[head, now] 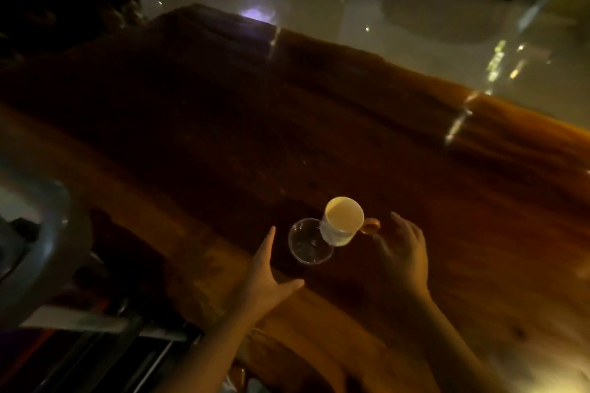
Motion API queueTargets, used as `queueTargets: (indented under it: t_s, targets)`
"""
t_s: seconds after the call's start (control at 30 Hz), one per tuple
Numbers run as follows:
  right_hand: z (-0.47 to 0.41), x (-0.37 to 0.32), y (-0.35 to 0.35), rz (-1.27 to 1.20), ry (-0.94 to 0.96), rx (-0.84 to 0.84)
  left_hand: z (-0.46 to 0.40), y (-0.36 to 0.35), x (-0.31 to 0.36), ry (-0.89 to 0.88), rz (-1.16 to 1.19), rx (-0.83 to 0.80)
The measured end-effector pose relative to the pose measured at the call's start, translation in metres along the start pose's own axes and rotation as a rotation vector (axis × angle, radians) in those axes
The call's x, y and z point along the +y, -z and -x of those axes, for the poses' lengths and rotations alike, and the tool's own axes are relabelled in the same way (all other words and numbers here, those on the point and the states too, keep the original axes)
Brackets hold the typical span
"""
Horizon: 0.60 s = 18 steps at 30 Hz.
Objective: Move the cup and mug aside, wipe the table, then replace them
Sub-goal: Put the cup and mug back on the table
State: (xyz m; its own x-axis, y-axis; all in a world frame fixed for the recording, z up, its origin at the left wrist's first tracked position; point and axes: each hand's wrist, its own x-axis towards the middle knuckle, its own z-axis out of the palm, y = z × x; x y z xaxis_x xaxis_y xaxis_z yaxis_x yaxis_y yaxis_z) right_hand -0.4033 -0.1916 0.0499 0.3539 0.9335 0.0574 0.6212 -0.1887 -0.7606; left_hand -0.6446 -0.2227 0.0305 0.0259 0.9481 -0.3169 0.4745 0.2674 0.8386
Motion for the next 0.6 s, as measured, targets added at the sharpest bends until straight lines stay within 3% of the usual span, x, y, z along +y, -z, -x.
queueTargets:
  t_s: [0.23, 0.43, 0.6]
  targets:
    - [-0.060, 0.051, -0.016, -0.093, -0.189, -0.291, -0.049, -0.052, -0.022, 0.032, 0.169, 0.048]
    - [-0.072, 0.067, -0.032, -0.116, -0.131, -0.390, -0.064, -0.069, -0.031, -0.041, 0.182, 0.079]
    - [-0.064, 0.073, -0.033, -0.443, -0.248, -0.451, -0.065, -0.075, -0.027, -0.048, 0.190, 0.125]
